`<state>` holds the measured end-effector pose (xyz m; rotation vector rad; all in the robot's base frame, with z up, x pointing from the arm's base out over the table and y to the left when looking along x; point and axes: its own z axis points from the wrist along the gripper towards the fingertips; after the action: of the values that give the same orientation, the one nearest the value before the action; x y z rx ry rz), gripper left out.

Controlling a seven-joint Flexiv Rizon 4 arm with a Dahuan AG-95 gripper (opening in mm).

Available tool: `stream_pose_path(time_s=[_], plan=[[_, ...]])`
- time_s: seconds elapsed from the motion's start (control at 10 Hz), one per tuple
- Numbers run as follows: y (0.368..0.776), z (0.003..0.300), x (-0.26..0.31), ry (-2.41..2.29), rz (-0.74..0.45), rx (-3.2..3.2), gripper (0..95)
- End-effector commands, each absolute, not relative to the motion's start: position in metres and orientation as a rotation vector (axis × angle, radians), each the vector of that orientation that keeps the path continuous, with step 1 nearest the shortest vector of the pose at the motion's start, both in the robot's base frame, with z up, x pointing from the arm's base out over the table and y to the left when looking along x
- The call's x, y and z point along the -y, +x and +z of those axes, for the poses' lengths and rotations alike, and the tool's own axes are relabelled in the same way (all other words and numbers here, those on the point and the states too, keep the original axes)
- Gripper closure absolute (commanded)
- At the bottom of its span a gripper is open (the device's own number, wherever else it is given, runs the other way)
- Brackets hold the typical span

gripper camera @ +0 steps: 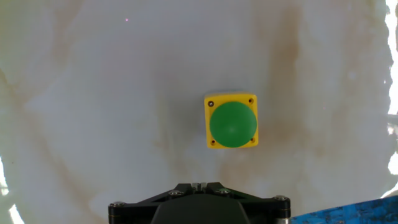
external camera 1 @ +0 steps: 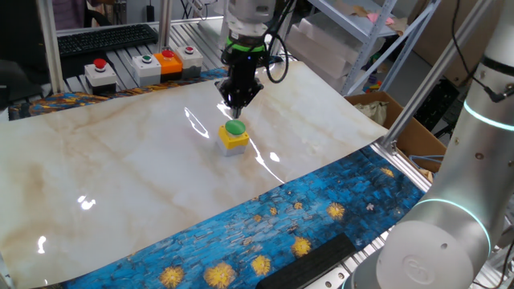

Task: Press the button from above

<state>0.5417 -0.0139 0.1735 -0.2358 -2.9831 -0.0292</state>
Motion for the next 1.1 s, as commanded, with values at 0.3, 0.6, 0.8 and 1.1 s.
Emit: stream_pose_path(time_s=[0.3,0.6,0.8,1.1], plan=[[0.5408,0.1717,0.0141,-0.183,0.032,3.243,95.0],[0.5411,0.1703,0.0134,-0.207,0.025,3.134,95.0],[0.541,0.1703,0.0134,-0.211,0.025,3.136,95.0],[0.541,0.1702,0.0134,-0.204,0.023,3.134,95.0]])
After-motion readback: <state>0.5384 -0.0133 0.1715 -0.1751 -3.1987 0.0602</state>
